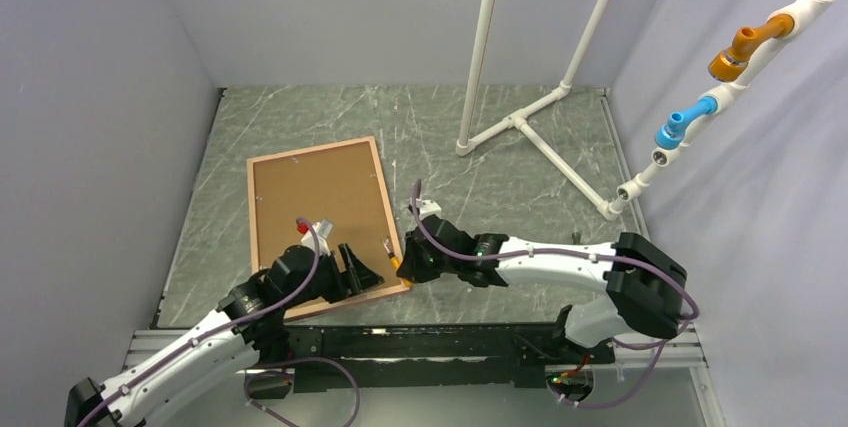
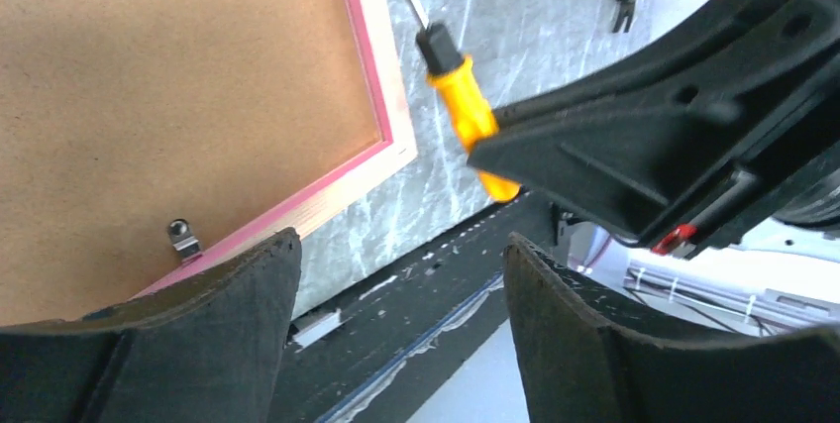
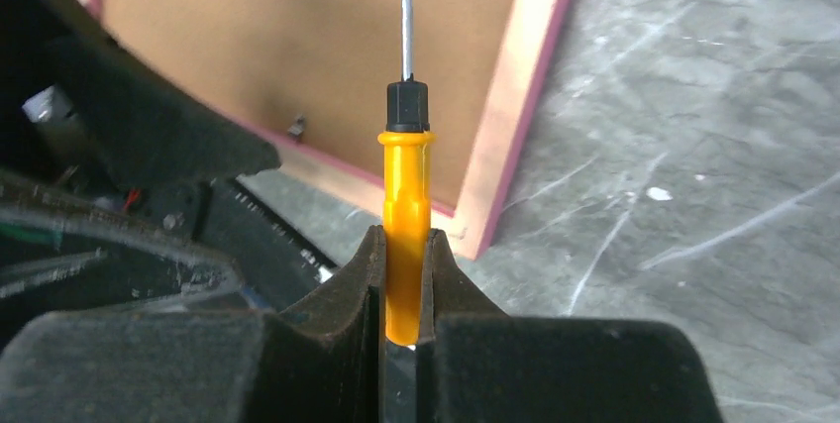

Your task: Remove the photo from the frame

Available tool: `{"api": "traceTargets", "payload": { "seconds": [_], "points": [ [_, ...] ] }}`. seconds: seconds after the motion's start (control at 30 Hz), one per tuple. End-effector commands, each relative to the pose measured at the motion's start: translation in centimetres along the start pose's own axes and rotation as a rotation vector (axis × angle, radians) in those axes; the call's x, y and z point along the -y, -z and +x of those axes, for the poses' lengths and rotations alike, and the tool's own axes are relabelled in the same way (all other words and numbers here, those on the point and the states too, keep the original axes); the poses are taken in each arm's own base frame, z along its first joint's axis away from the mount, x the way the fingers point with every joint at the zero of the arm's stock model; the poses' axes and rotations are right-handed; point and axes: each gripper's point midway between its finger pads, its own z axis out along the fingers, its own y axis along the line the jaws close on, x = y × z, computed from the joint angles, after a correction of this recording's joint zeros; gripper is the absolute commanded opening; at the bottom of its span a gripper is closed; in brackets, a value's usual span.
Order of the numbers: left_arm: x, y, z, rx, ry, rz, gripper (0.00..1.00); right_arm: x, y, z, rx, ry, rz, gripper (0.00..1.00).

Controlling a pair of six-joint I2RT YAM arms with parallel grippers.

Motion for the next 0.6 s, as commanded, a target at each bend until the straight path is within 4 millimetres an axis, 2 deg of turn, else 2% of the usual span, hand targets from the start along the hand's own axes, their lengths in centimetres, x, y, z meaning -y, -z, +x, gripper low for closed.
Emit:
{"api": "traceTargets", "payload": {
  "seconds": [0.0, 0.13, 0.23, 0.47, 0.57],
  "points": [
    [3.8, 1.0, -2.7, 0.064, 0.107, 0.057, 0.79, -5.2, 2.1, -1.8, 0.080, 0.063, -0.294, 0.00],
    [4.2, 1.1, -4.7, 0.115, 0.192, 0.005, 0.80, -6.8, 3.2, -1.9, 0.099, 0.060, -0.399, 0.00],
    [4.5, 0.8, -5.4, 0.133, 0.241, 0.025, 0.80, -7.2, 3.6, -1.9, 0.111, 0.052, -0.428, 0.00],
    [4.2, -0.6, -5.4, 0.118, 0.330, 0.060, 0.76, -8.1, 4.5, -2.4, 0.142, 0.070, -0.467, 0.00],
    [4.3, -0.8, -5.7, 0.135, 0.337, 0.080, 0.68, -8.2, 4.4, -2.3, 0.138, 0.079, -0.466, 0.00]
  ]
}}
